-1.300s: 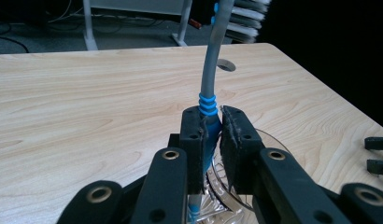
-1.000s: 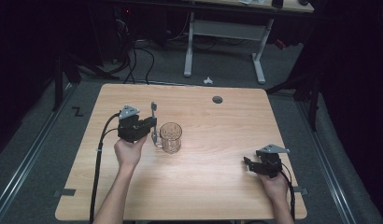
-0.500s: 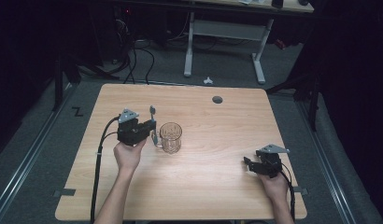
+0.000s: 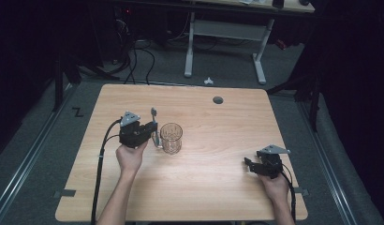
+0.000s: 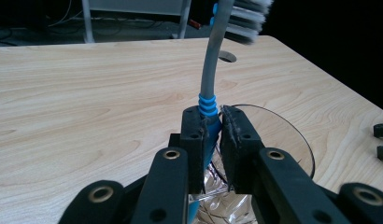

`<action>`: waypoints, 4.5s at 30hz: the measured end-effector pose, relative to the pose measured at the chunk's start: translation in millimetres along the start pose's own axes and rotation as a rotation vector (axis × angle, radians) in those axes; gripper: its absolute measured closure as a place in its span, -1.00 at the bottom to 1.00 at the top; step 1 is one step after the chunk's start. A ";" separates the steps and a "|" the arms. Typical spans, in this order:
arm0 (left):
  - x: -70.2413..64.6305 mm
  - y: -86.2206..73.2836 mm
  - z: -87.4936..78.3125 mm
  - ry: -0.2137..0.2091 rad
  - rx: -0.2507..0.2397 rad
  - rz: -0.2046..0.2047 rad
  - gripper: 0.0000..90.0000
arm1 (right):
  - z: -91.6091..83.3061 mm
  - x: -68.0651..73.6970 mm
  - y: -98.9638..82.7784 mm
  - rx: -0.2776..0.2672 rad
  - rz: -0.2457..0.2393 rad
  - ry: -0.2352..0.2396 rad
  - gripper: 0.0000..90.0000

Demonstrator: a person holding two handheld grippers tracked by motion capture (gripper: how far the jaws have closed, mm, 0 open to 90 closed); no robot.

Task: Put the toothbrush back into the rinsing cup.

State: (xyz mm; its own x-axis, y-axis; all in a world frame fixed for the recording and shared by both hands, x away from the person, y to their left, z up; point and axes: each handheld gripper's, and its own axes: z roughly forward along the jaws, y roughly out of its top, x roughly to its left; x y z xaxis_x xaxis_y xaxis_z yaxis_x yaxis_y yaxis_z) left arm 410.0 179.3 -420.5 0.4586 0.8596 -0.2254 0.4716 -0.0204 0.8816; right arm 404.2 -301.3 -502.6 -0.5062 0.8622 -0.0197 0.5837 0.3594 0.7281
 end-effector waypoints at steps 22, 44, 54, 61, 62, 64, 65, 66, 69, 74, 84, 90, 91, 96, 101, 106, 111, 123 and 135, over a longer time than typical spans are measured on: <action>-4.8 -5.6 4.1 0.012 -0.004 0.039 0.77 | 0.0 0.0 0.0 0.000 0.000 0.000 -0.23; -1.7 -13.4 4.7 0.028 0.021 0.013 0.75 | 0.0 0.0 0.0 0.000 0.000 0.000 -0.23; -1.0 -12.3 0.8 0.046 0.041 0.016 0.39 | 0.0 0.0 0.0 0.000 0.001 0.000 -0.23; -2.2 -11.1 -5.1 0.062 0.042 0.032 0.27 | 0.0 -0.1 0.0 0.000 0.001 0.000 -0.23; -2.6 -11.1 -6.3 0.064 0.044 0.037 0.26 | 0.0 -0.1 0.0 0.000 0.001 0.000 -0.23; -3.4 -11.3 -8.3 0.066 0.043 0.042 0.25 | 0.0 -0.1 0.0 0.000 0.000 0.000 -0.23; -3.5 -11.4 -9.1 0.066 0.044 0.044 0.24 | 0.0 -0.1 0.0 0.000 0.001 0.000 -0.23; -3.4 -11.5 -9.8 0.066 0.045 0.044 0.23 | 0.0 -0.1 0.0 0.000 0.001 0.000 -0.23; -3.0 -11.7 -12.1 0.070 0.049 0.044 0.20 | 0.0 -0.1 0.0 0.000 0.000 0.000 -0.23; -3.1 -12.6 -18.1 0.079 0.045 0.050 0.18 | 0.0 -0.1 0.0 0.000 0.000 0.000 -0.23; -3.2 -15.1 -30.3 0.090 0.030 0.055 0.17 | 0.0 -0.1 0.0 0.000 0.000 0.000 -0.23; -1.5 -16.6 -36.4 0.093 0.028 0.050 0.17 | 0.0 -0.1 0.0 0.000 0.000 0.000 -0.23; -1.7 -16.8 -37.3 0.094 0.026 0.050 0.17 | 0.0 -0.1 0.0 0.000 0.000 0.000 -0.23; -0.9 -20.2 -42.0 0.099 0.019 0.043 0.17 | 0.0 -0.1 0.0 0.000 0.000 0.000 -0.23; -0.1 -22.1 -45.5 0.102 0.020 0.042 0.17 | 0.0 0.0 0.0 0.000 0.001 0.000 -0.23; 0.8 -24.9 -50.2 0.104 0.008 0.032 0.17 | 0.0 0.0 0.0 0.000 0.000 0.000 -0.23; 2.6 -27.5 -53.8 0.108 0.014 0.029 0.17 | 0.0 0.0 0.0 0.000 0.000 0.000 -0.23; 4.5 -34.2 -59.5 0.113 0.014 0.016 0.16 | 0.0 0.0 0.0 0.000 0.000 -0.001 -0.23; 7.2 -48.4 -61.2 0.121 0.027 0.000 0.16 | 0.0 0.0 0.0 0.000 0.000 0.000 -0.23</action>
State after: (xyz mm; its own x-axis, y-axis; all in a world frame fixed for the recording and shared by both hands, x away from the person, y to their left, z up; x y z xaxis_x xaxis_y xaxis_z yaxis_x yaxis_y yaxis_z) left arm 344.4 217.7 -439.4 0.3650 0.9150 -0.1719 0.4922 -0.0329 0.8699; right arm 404.2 -301.2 -502.6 -0.5057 0.8625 -0.0198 0.5841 0.3591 0.7279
